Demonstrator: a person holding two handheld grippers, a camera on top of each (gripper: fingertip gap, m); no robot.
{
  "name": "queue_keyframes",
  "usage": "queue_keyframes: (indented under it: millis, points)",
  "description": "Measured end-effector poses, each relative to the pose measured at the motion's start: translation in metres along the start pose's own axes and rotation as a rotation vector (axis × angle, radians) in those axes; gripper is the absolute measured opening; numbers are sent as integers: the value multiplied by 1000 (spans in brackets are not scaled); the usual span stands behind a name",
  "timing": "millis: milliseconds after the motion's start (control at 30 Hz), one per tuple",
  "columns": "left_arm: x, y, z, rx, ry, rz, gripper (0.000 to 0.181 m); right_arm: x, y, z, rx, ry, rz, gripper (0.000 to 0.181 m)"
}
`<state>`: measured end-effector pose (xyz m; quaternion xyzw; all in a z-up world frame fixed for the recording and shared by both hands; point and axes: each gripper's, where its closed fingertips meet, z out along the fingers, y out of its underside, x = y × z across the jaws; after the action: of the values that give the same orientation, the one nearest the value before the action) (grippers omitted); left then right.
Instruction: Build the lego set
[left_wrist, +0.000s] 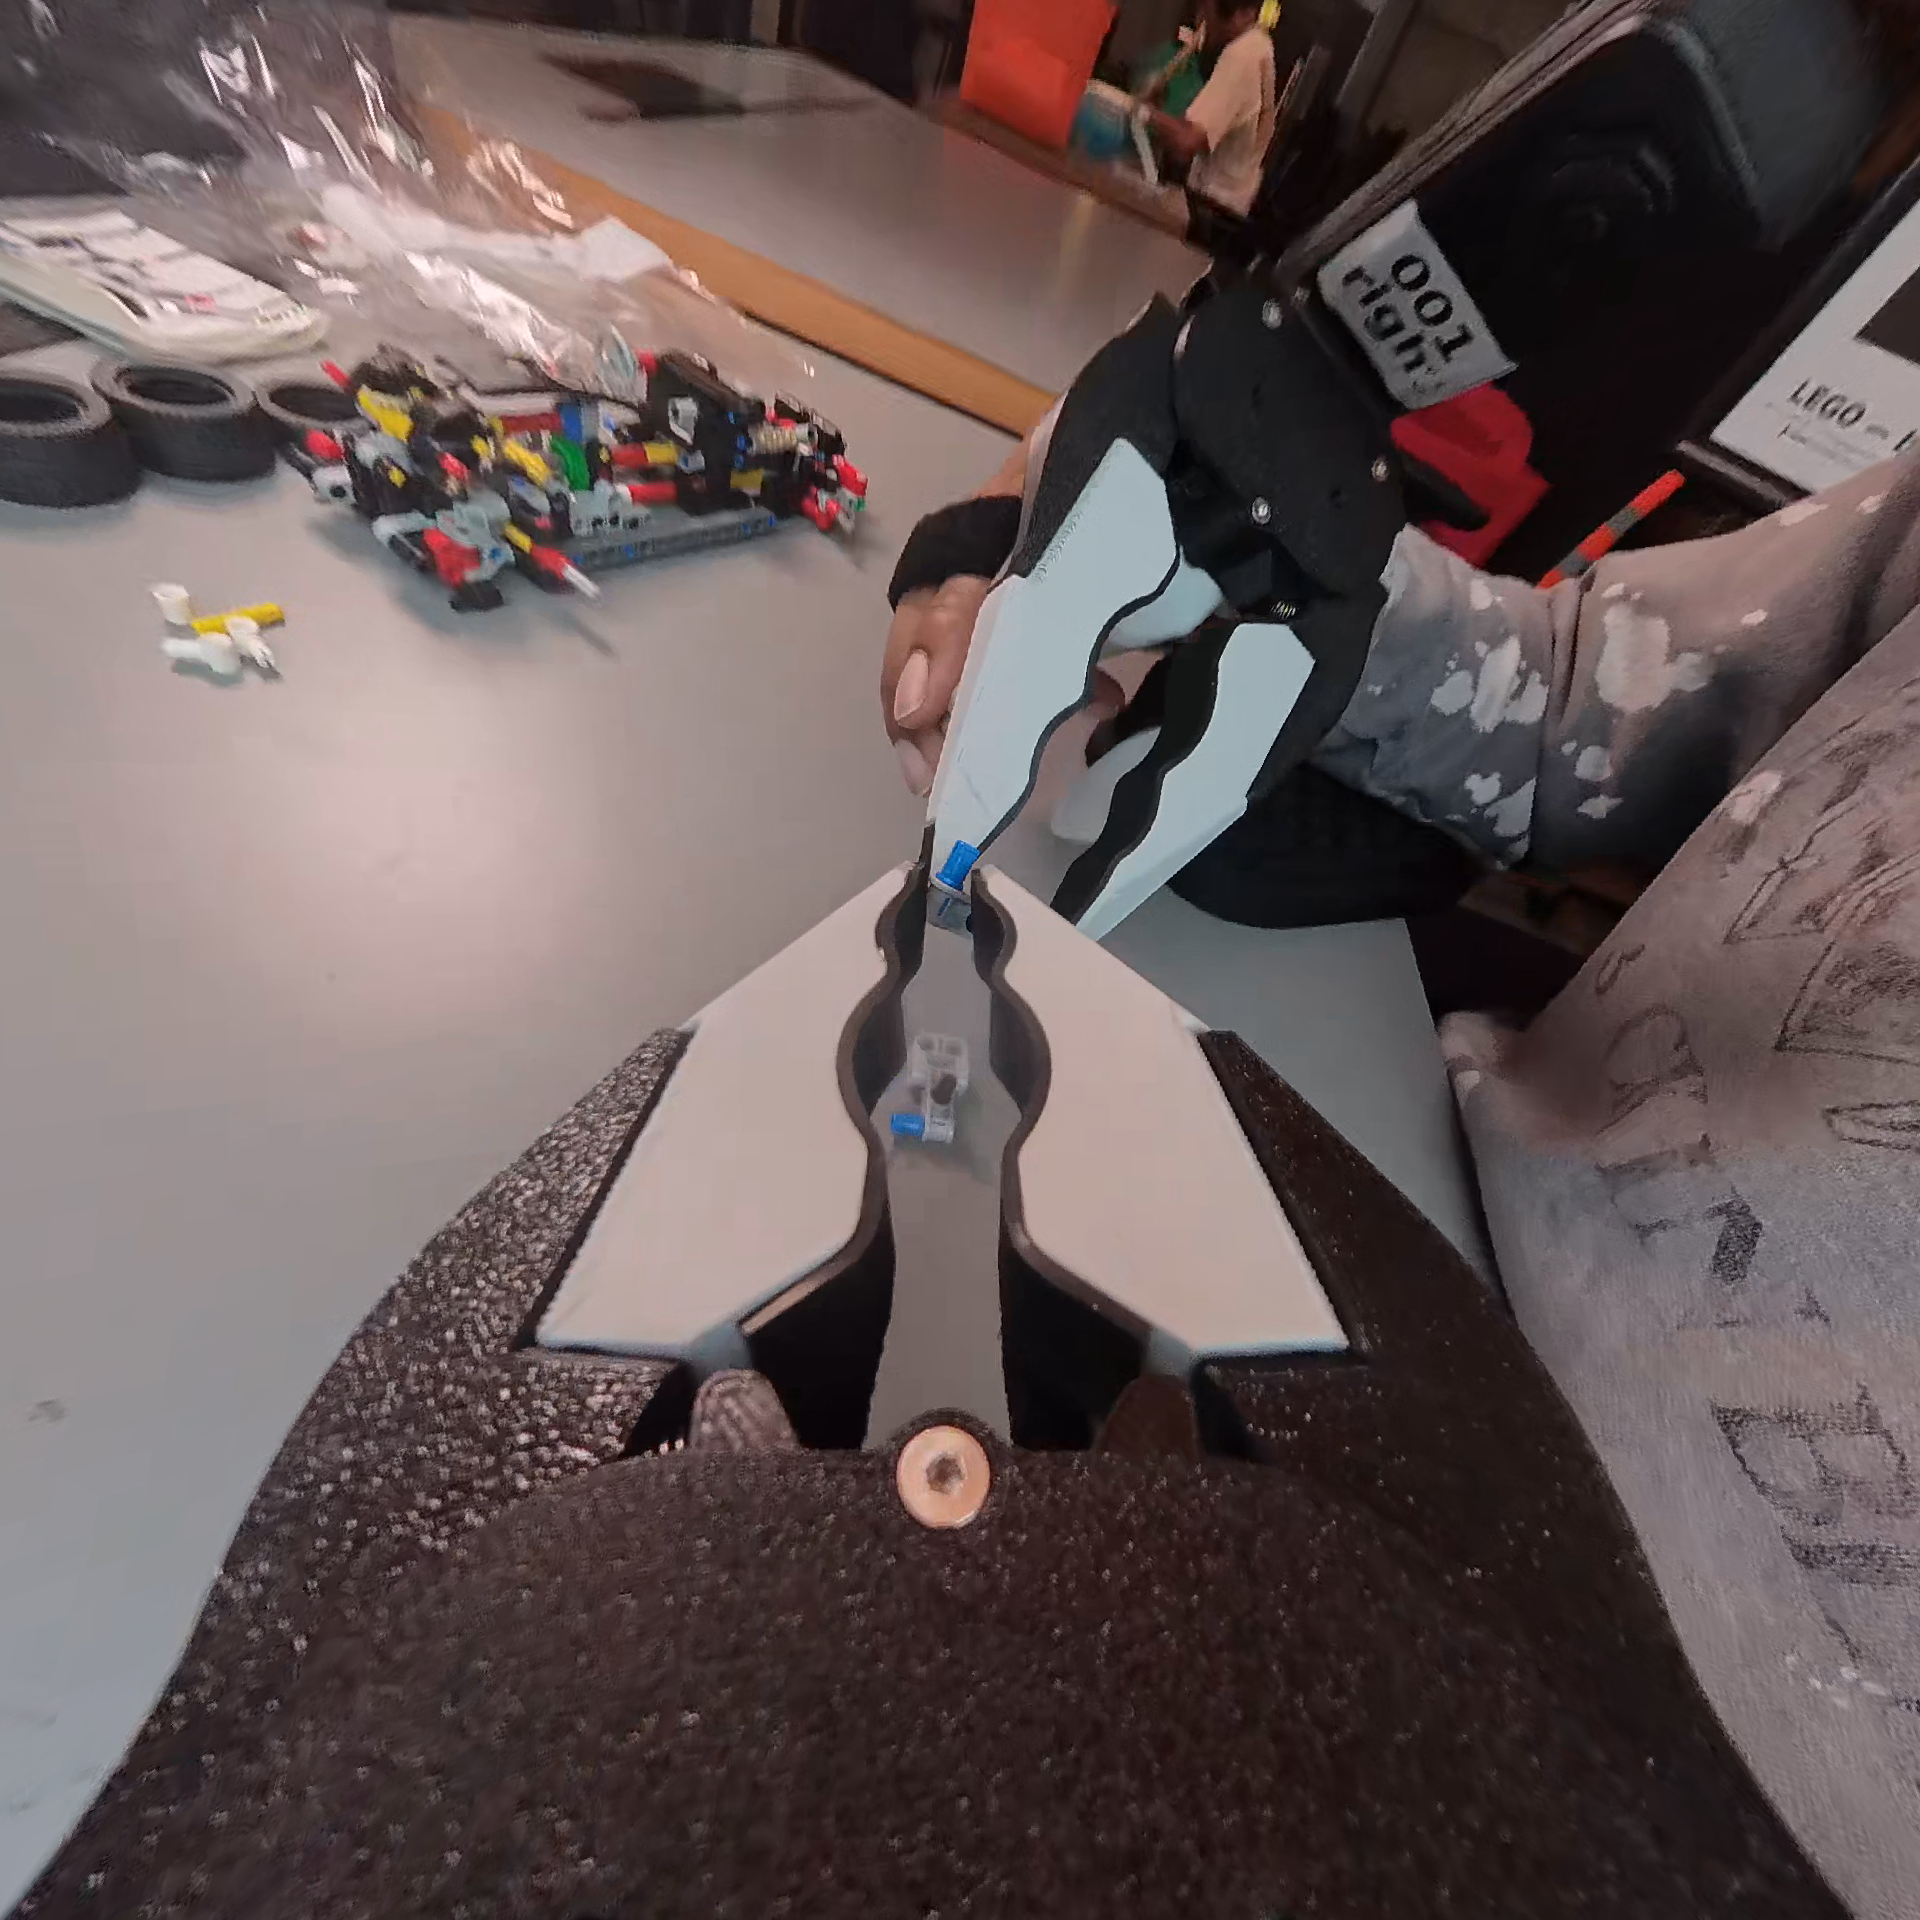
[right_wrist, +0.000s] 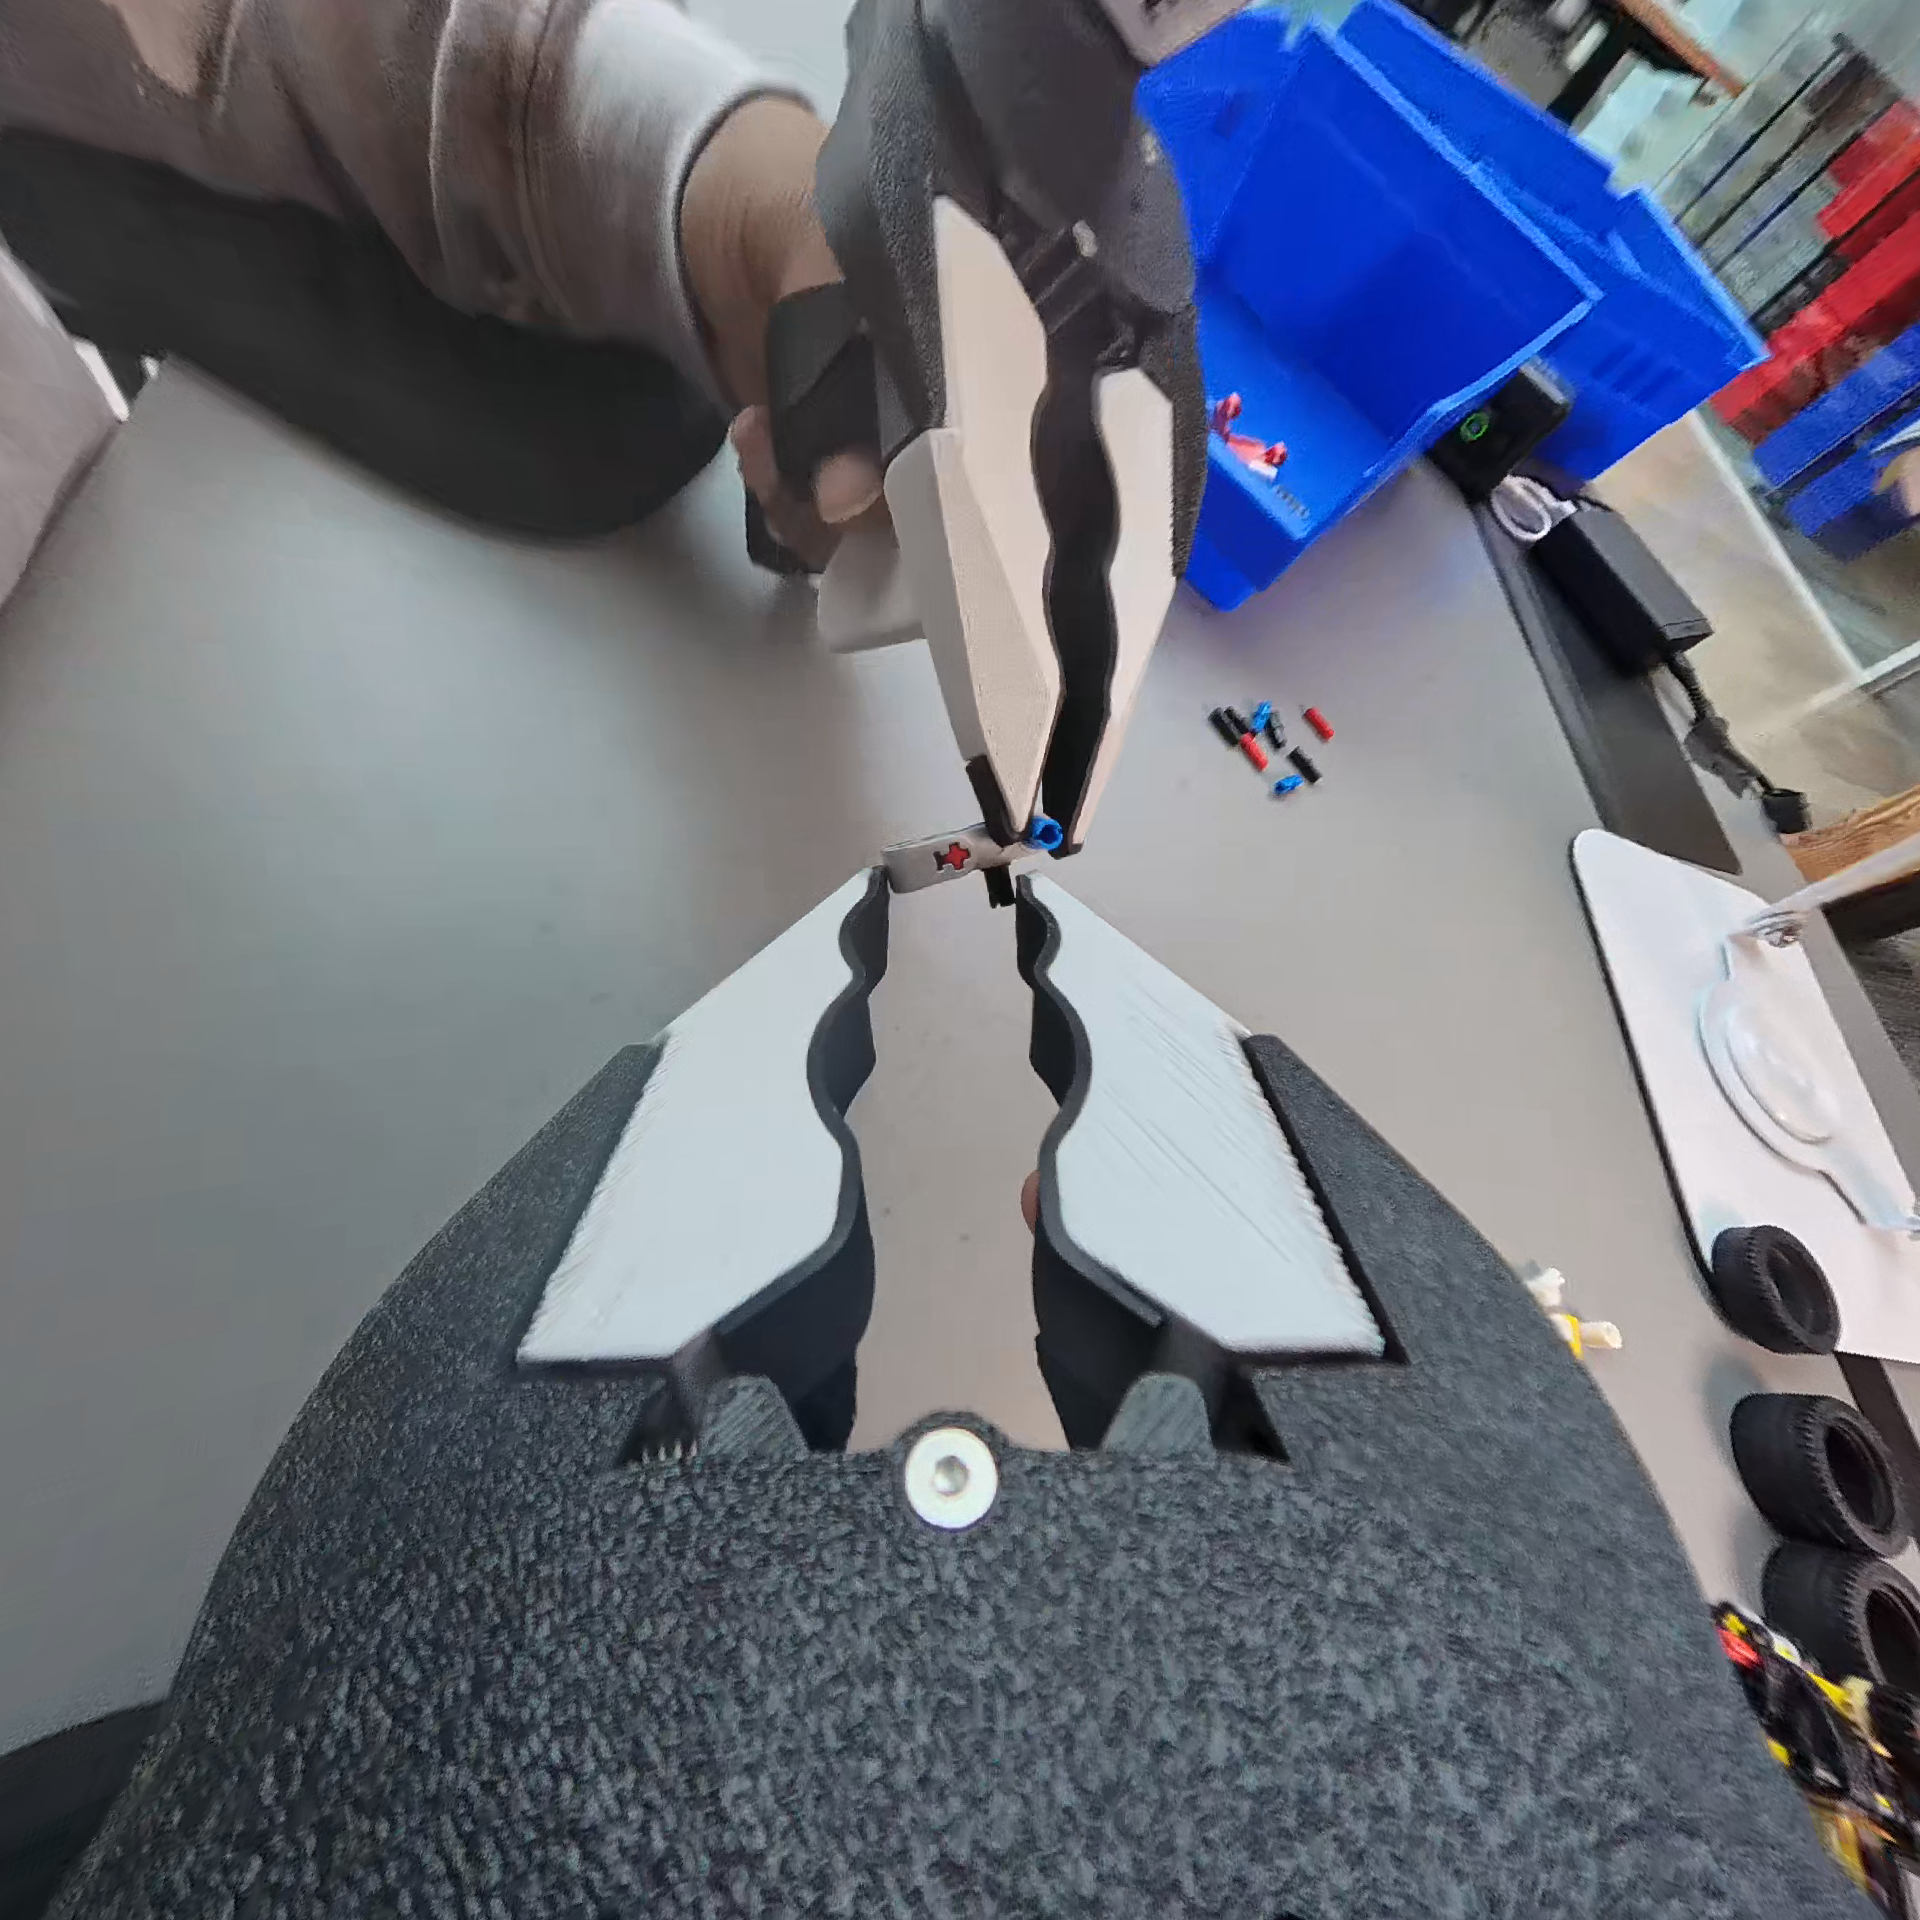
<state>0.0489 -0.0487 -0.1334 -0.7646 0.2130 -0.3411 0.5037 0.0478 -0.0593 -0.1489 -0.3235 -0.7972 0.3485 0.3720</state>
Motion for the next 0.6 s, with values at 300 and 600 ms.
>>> queue_keyframes:
  millis: [300,600]
  points:
    - [32,-68,-46,479,204,32,5,3,-75,-29,589,-420,734,39]
    - [37,-62,-42,442,143,156,6,19,-91,-24,806,-622,1148,11]
